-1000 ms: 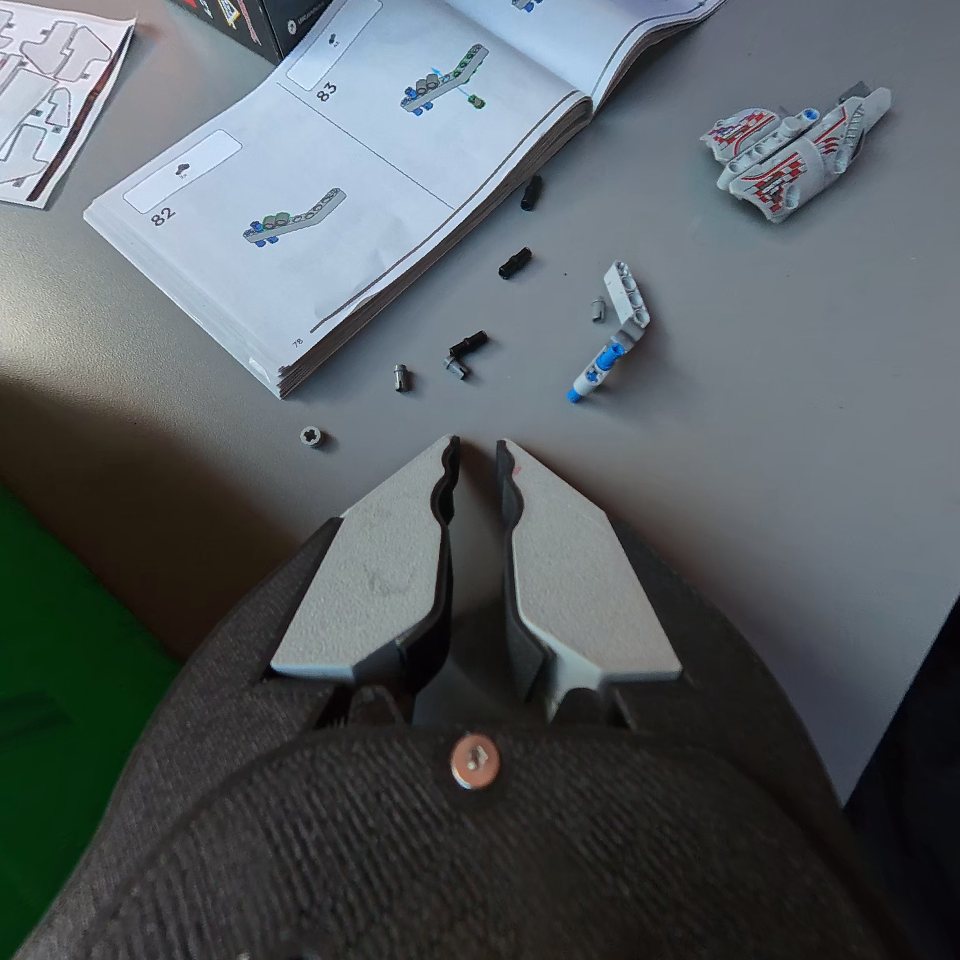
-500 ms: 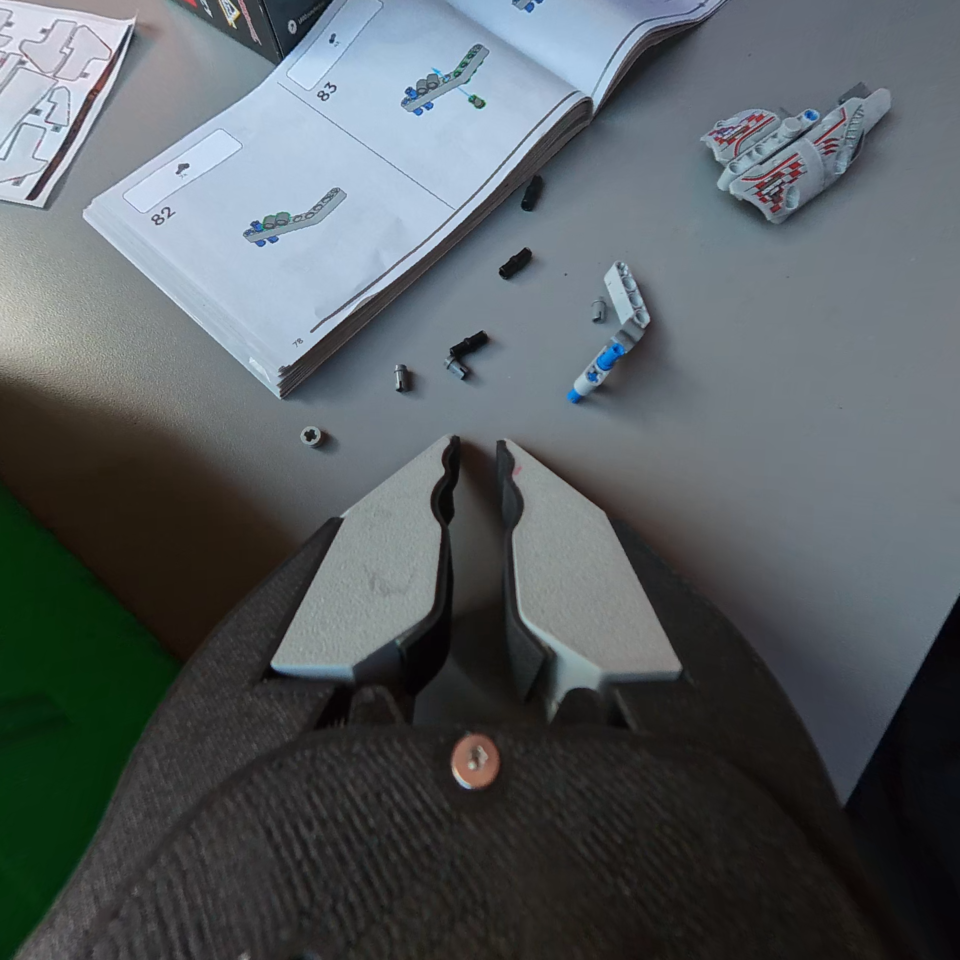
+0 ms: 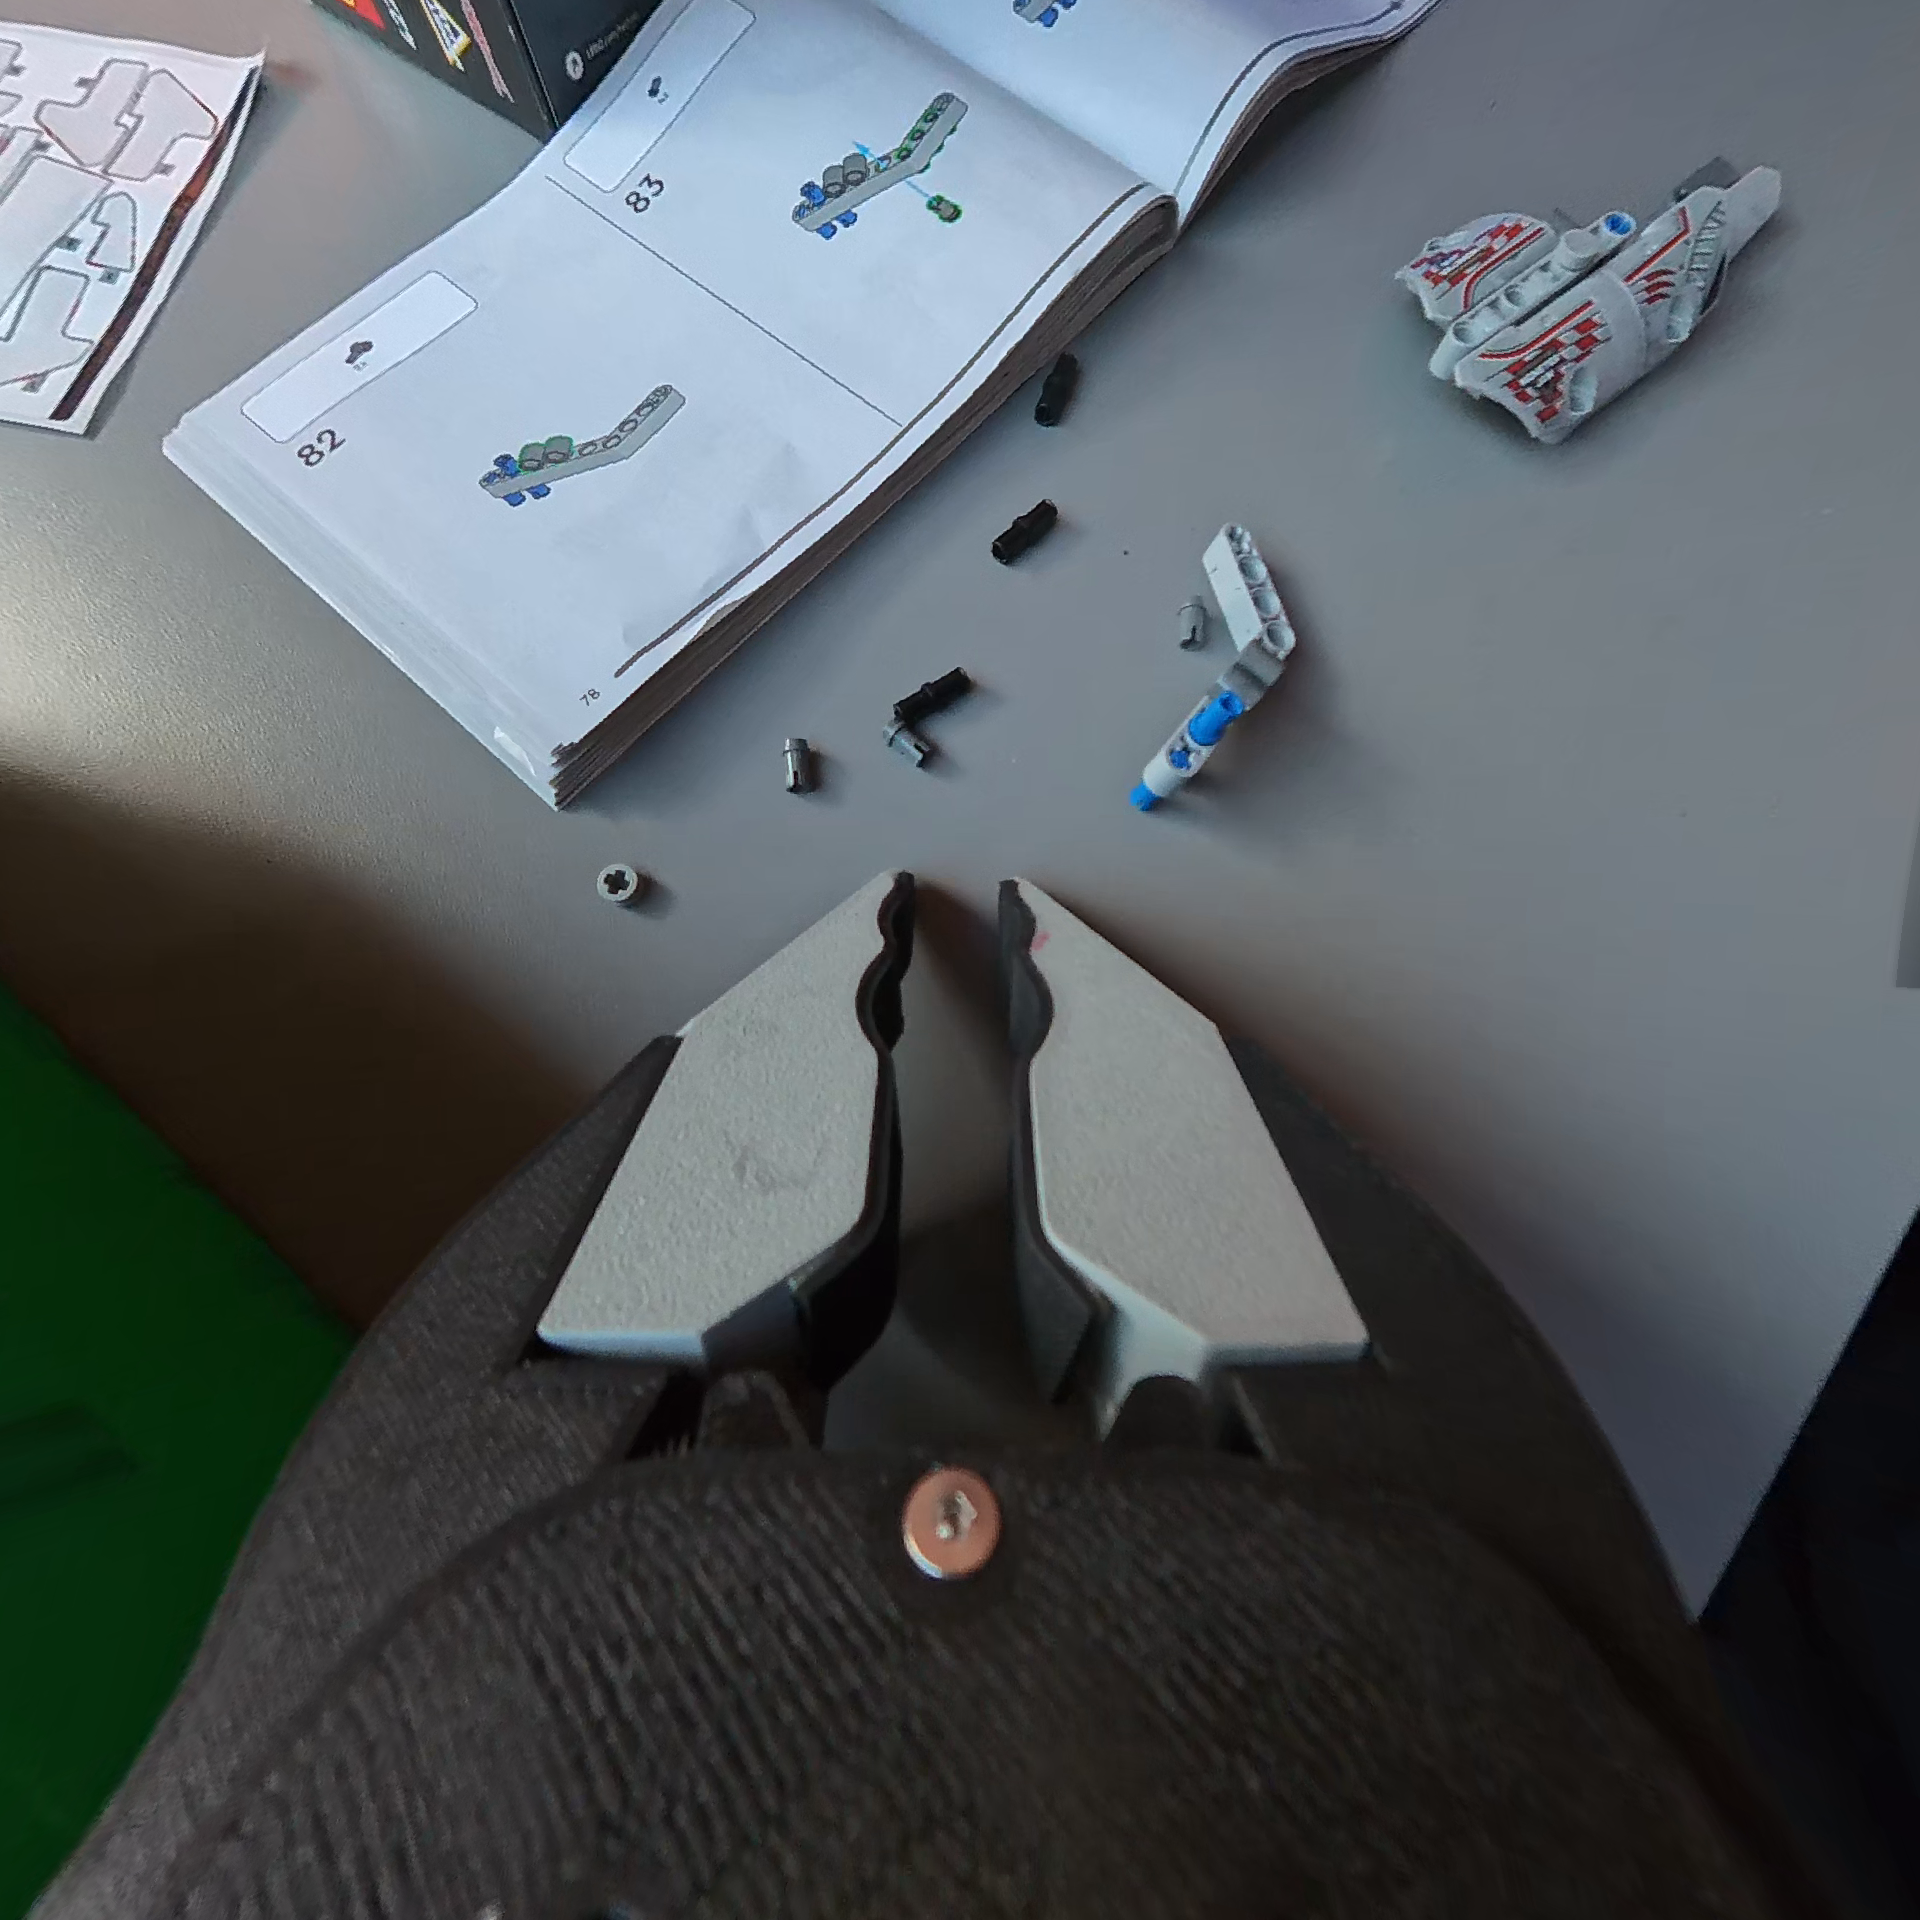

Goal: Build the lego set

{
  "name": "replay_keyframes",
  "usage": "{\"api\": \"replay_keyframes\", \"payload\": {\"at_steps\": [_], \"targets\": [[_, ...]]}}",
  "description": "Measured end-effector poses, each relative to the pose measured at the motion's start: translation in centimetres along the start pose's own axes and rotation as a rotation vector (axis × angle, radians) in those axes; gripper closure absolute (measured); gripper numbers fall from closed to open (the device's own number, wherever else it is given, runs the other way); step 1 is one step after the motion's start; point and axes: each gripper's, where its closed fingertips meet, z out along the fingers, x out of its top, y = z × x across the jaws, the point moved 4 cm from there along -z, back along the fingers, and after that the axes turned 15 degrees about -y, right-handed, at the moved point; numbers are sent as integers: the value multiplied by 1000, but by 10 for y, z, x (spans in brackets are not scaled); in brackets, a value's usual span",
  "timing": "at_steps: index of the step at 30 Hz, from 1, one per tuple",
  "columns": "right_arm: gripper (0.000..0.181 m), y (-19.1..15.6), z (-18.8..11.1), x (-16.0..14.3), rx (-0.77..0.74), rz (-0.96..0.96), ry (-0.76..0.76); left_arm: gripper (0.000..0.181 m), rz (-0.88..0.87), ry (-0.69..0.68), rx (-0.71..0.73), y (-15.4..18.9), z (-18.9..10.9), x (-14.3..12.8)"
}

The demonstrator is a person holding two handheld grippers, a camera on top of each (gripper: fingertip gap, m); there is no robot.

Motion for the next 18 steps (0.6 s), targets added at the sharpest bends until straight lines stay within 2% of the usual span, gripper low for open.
{"api": "replay_keyframes", "payload": {"at_steps": [1, 6, 14, 18], "targets": [[180, -14, -17, 4, 35, -20, 23, 167, 1, 0, 2, 0, 0, 0], [180, -81, -111, 15, 160, -109, 82, 164, 1, 0, 13, -1, 0, 0], [180, -179, -291, 3, 50, -334, 197, 158, 31, 11, -14, 5, -2, 0], [181, -244, -393, 2, -49, -499, 345, 160, 58, 117, -30, 10, -15, 4]]}}
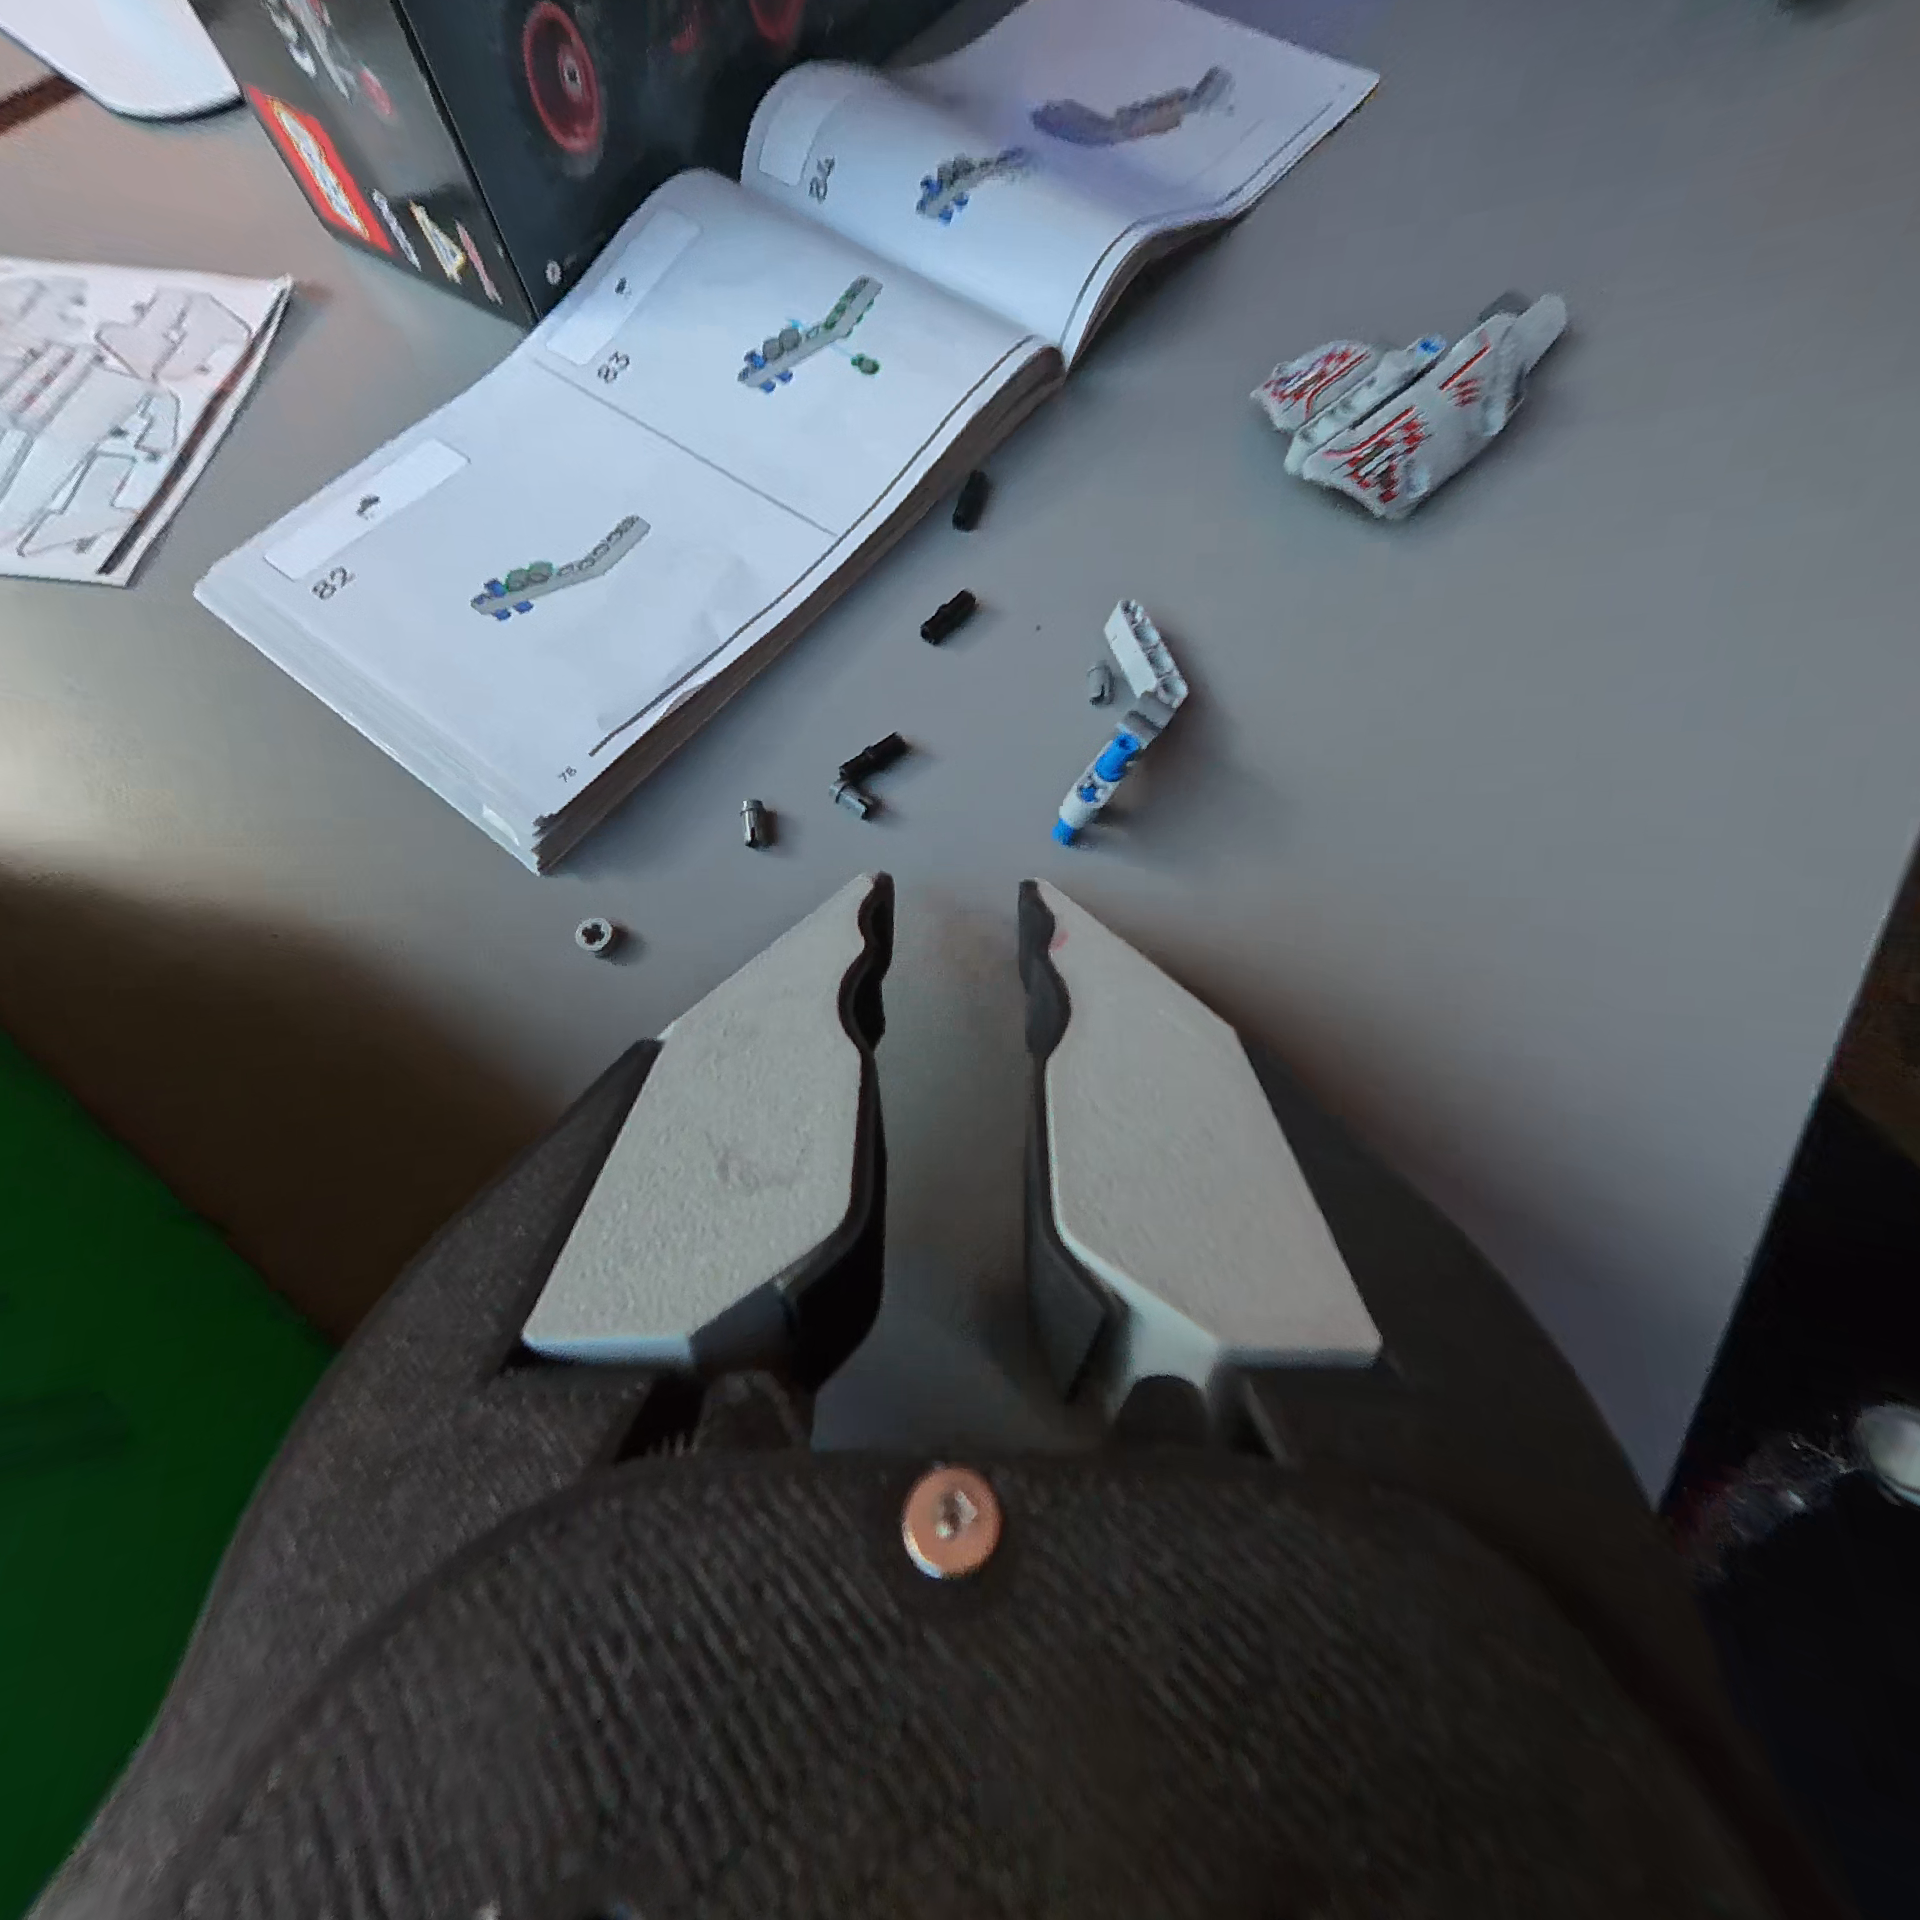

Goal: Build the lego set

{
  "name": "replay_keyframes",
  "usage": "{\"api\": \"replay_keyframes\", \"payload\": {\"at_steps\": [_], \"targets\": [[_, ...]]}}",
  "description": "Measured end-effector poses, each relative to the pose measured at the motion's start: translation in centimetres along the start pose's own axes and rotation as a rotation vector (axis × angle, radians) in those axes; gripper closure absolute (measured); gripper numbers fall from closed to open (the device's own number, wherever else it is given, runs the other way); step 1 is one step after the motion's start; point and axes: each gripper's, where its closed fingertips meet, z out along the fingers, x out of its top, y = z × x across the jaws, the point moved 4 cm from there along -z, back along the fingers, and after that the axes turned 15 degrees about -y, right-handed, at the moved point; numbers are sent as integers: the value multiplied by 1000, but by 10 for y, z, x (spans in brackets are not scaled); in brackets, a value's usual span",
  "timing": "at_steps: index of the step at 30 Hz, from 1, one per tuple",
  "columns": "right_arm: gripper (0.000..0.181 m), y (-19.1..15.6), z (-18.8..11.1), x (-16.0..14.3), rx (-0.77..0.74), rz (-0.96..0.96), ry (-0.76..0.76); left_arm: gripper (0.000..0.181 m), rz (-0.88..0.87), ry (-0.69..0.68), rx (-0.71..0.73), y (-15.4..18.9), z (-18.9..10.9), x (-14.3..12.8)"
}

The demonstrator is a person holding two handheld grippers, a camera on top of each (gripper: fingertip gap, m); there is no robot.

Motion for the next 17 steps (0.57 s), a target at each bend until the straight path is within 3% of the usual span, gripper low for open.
{"api": "replay_keyframes", "payload": {"at_steps": [4, 9, 13, 17], "targets": [[180, -52, -58, 82, -90, -274, 41, 160, 19, 69, -45, 6, -10, 1], [180, -151, -76, 207, 103, -560, 105, 159, 31, 94, -93, 4, -21, -7], [180, -257, -41, 291, 395, -795, 49, 160, 57, 89, -132, 5, -26, -13], [180, -350, 39, 331, 599, -989, -143, 159, 89, 47, -87, 2, -25, -21]]}}
